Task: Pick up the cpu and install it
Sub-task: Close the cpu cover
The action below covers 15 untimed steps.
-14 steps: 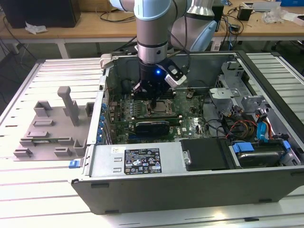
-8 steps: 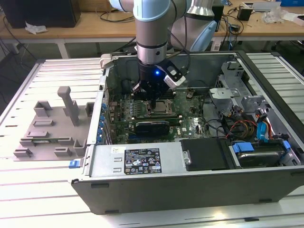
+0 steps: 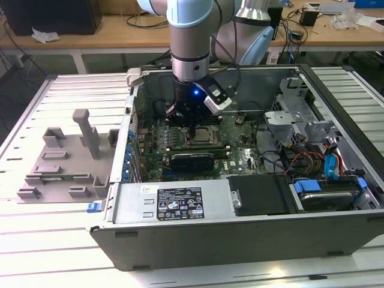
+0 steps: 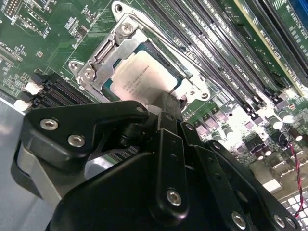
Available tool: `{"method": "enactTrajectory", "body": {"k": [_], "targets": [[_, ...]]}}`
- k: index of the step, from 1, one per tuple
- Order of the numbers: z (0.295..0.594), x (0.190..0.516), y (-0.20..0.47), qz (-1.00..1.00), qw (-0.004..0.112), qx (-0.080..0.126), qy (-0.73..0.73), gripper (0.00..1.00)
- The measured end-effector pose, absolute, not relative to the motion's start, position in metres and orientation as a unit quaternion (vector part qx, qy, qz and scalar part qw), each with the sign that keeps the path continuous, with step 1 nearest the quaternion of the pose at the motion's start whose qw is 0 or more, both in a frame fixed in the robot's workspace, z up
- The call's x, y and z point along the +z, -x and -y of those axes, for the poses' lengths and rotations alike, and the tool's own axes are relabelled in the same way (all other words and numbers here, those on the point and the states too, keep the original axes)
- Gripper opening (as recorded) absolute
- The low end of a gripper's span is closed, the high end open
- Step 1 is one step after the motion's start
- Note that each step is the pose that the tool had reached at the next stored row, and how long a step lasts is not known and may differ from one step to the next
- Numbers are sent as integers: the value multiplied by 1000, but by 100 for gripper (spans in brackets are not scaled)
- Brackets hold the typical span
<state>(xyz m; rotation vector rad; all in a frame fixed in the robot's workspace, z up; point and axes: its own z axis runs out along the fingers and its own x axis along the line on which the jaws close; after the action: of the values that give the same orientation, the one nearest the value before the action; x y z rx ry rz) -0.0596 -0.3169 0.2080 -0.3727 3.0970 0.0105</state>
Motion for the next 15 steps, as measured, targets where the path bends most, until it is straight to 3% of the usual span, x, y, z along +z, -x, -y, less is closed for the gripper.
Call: {"method": "enactTrajectory", "body": {"k": [15], "targets": [[317, 217, 60, -996, 11, 3, 84, 11]]}}
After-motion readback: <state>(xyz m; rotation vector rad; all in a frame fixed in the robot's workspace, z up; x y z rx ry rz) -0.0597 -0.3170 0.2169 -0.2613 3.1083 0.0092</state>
